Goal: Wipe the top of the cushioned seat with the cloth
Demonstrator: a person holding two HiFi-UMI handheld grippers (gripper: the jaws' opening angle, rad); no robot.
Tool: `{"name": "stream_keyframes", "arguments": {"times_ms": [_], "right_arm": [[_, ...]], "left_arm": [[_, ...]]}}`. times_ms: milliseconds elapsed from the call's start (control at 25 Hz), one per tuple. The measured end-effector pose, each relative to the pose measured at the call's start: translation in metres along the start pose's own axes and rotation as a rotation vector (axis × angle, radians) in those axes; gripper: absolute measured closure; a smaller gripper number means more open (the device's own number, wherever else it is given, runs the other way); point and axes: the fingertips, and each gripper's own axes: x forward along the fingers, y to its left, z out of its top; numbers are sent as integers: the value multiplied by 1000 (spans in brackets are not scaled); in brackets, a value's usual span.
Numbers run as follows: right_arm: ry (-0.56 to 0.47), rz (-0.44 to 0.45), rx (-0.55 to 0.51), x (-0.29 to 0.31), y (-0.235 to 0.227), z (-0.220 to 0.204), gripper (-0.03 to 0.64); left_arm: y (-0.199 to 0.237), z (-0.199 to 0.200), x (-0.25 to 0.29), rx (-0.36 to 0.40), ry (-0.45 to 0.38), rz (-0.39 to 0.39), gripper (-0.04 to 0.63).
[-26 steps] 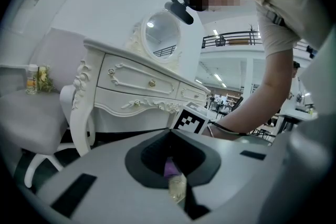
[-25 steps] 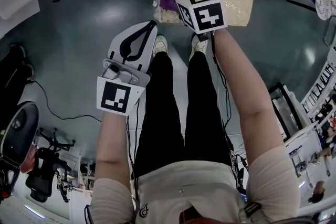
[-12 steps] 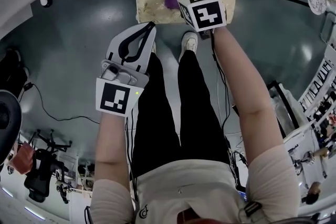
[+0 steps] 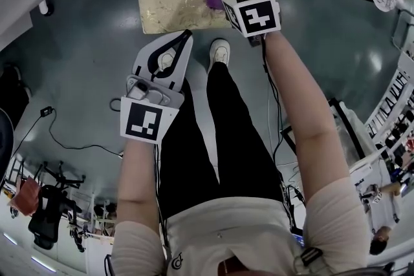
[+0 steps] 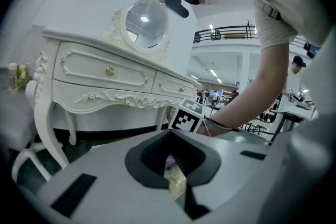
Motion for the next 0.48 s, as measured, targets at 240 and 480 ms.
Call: {"name": "stream_keyframes", "arguments": {"times_ms": [240, 480], "right_arm": [[4, -34, -15, -10, -39, -16, 531], [-8, -52, -4, -20, -73, -27, 531]], "left_arm": [[-20, 4, 26, 3, 1, -1, 583], [-38, 5, 48, -8, 2, 10, 583]]}}
